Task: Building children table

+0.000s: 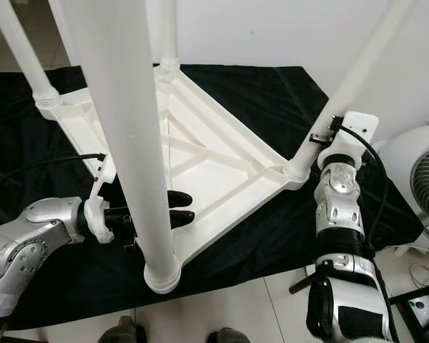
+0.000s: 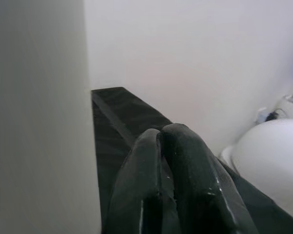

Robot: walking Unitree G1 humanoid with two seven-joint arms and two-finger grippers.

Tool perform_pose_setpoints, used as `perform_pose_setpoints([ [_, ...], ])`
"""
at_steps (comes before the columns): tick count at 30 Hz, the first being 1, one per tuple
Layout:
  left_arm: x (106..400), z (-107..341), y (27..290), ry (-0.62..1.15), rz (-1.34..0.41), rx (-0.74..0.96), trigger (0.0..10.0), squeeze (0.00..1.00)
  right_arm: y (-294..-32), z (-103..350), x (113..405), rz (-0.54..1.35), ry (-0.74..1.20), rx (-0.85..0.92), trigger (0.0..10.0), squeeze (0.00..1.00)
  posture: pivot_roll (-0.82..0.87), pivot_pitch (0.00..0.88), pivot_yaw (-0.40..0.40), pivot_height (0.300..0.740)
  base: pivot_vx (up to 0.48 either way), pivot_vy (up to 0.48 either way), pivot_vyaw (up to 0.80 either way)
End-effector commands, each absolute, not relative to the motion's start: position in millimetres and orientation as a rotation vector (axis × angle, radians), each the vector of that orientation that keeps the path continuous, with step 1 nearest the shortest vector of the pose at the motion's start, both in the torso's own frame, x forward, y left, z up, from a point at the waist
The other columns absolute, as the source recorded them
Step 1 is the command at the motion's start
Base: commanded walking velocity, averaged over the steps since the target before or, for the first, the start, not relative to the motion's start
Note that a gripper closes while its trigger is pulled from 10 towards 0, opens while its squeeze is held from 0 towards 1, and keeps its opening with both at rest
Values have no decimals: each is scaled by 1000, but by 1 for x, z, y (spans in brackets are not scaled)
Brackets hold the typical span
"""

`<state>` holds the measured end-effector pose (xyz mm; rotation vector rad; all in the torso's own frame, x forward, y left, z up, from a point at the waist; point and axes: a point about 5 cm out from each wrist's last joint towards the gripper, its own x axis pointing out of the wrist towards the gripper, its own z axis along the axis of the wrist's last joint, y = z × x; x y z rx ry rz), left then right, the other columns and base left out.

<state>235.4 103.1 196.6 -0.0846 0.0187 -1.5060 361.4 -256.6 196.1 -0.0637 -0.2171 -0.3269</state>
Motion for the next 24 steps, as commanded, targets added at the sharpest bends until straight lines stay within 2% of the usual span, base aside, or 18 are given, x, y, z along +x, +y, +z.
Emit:
perform_pose_setpoints([
  [1, 226, 205, 98, -19, -1604, -91, 10000, 0, -248, 206, 370, -249, -239, -56, 10000, 0, 84, 53, -56, 740, 0, 0, 0],
  [8, 223, 206, 96, -15, -1615, -103, 10000, 0, -234, 211, 384, -131, -221, -56, 10000, 0, 89, 56, -59, 740, 0, 0, 0],
  [19, 219, 207, 87, -11, -1622, -129, 10000, 0, -235, 212, 389, -126, -212, -69, 10000, 0, 66, 66, -44, 740, 0, 0, 0],
  [21, 219, 208, 85, -13, -1625, -133, 10000, 0, -238, 211, 389, -140, -212, -71, 10000, 0, 64, 67, -43, 740, 0, 0, 0],
  [24, 219, 205, 81, 4, -1615, -114, 10000, 0, -252, 201, 377, -269, -246, -39, 10000, 0, 64, 70, -47, 740, 0, 0, 0],
])
